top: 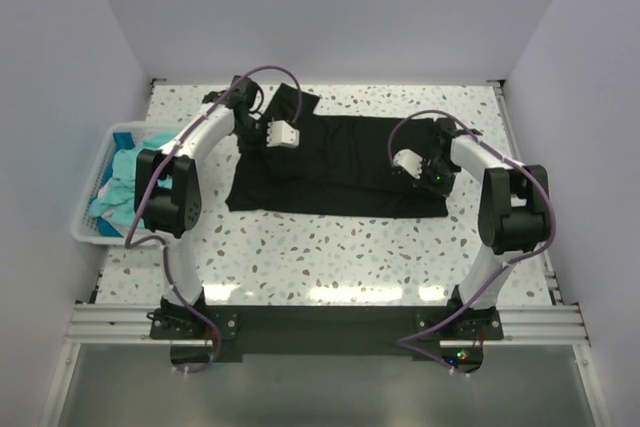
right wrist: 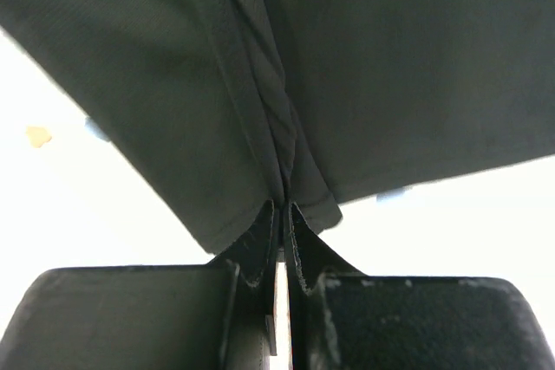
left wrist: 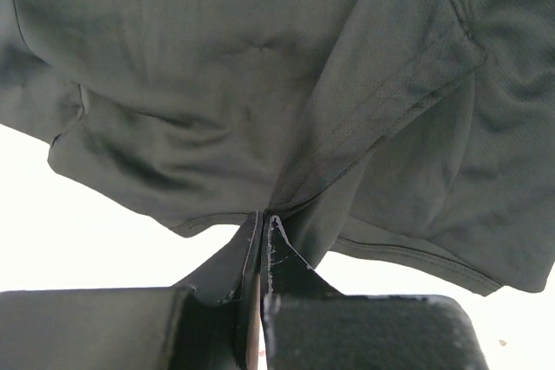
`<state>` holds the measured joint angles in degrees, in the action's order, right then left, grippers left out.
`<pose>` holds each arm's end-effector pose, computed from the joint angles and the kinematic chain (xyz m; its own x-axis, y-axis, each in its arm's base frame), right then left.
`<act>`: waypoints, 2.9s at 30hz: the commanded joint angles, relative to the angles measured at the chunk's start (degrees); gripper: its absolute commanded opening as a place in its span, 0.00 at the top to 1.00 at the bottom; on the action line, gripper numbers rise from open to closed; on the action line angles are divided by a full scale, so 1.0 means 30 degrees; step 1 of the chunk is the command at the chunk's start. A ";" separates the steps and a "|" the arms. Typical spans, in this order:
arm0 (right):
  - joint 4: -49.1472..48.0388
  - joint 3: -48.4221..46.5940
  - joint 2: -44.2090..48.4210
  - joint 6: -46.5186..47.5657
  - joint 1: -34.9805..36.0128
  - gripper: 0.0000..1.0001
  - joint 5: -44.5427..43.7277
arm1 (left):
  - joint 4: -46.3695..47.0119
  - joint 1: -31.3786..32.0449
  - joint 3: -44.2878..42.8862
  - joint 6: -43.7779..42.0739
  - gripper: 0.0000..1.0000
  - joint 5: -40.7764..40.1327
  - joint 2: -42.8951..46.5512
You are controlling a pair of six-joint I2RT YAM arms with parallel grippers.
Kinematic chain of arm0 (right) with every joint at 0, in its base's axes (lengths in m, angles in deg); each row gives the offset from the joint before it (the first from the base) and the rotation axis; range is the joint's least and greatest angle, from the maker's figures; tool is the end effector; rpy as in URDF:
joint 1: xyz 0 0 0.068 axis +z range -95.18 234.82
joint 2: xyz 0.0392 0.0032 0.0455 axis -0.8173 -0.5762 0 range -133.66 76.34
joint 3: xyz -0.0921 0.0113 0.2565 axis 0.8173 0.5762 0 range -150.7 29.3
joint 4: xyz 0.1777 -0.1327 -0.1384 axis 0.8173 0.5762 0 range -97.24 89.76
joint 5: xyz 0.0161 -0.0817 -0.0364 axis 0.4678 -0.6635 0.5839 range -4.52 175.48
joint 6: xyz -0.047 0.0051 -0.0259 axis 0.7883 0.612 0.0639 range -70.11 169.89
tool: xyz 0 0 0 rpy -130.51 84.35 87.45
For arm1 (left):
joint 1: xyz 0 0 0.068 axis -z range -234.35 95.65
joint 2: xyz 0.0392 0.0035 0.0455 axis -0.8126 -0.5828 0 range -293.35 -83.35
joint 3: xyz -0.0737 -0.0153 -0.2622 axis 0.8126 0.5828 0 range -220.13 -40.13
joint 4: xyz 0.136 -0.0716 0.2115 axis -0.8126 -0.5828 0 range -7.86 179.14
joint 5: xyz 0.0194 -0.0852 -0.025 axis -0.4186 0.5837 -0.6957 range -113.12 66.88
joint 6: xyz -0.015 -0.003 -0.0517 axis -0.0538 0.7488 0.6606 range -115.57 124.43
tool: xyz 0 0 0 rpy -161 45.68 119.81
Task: Fold and stack the t-shirts
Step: Fold the tshirt
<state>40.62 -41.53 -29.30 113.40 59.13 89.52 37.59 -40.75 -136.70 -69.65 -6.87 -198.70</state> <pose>0.3394 0.0281 0.1685 -0.3659 -0.9230 -0.1193 -0.9227 0.3766 -0.0832 0.4065 -0.1086 0.2281 0.0542 0.9368 -0.3458 0.9672 0.0369 0.2515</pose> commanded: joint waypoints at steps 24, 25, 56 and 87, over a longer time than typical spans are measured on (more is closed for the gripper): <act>0.1977 -0.0675 0.1877 -0.0308 -0.0238 1.00 0.0180 | -0.0424 -0.0317 0.1550 0.1052 1.00 0.0443 0.2684; 0.1920 -0.0765 0.1672 -0.0309 -0.0238 1.00 0.0063 | -0.0511 -0.0317 0.1373 0.1052 1.00 0.0355 0.2476; 0.5525 -0.2906 0.0412 -0.8100 -0.1703 0.40 0.1851 | -0.0807 -0.3334 0.5736 1.3618 0.35 0.2056 0.2767; 0.2124 0.0582 -0.0146 -0.6726 -0.0883 0.69 -0.0933 | -0.1682 -0.3363 0.5590 1.4763 0.57 0.1731 0.2825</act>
<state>48.42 -39.58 -30.72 91.08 56.64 87.40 34.60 -50.58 -117.88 -26.18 -3.44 -192.32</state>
